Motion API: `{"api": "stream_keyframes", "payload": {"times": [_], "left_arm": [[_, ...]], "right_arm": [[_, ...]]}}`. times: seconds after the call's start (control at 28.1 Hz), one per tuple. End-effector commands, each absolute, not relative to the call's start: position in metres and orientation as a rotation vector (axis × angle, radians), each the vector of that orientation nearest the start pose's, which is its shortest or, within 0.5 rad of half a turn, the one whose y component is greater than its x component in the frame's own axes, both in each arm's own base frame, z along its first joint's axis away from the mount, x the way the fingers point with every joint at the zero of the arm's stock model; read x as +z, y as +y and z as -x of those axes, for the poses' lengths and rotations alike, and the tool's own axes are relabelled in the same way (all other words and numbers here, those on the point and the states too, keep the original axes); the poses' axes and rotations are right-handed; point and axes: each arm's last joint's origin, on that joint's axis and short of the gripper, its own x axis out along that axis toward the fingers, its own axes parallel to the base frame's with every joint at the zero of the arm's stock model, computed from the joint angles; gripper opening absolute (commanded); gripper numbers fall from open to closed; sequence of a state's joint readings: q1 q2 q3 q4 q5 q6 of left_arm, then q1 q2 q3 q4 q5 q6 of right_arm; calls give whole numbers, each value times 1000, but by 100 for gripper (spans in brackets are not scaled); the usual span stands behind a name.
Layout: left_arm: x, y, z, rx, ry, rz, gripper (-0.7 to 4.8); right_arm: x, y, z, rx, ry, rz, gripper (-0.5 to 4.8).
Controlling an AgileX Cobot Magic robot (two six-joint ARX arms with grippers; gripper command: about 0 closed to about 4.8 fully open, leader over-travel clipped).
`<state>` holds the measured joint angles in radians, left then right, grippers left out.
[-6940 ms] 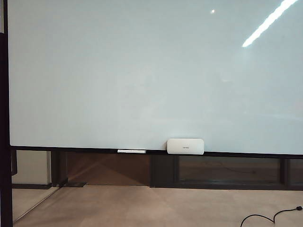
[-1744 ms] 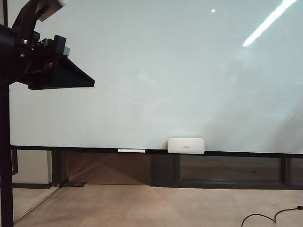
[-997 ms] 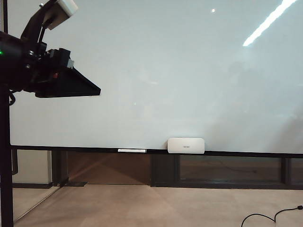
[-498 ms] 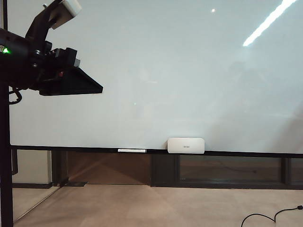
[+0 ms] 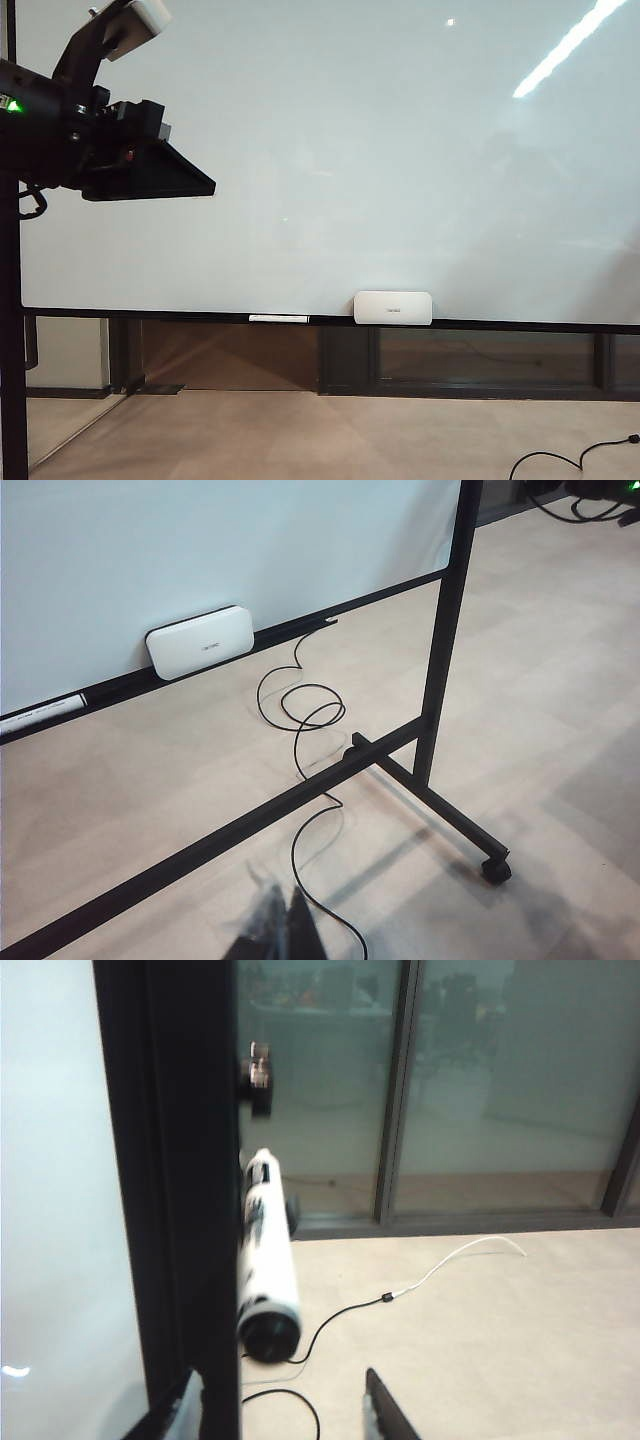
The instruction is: Reach to the right to find the marker pen, pick it up, and write the number 12 on the whiteboard.
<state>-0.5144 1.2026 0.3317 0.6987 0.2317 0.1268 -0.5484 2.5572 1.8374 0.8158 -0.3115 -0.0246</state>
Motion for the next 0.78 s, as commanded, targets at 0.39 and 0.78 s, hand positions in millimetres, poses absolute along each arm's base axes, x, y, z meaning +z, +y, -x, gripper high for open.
{"api": "stream_keyframes", "payload": {"times": [0.39,0.78], "left_arm": [[187,-116,-192,-744,106,-155,-5],[187,-116,-192,-743,105,-155,-5]], "right_arm": [[132,-280,-491,-221,-148,95,226],[144,-282,-495,-230,-183,110,232]]}}
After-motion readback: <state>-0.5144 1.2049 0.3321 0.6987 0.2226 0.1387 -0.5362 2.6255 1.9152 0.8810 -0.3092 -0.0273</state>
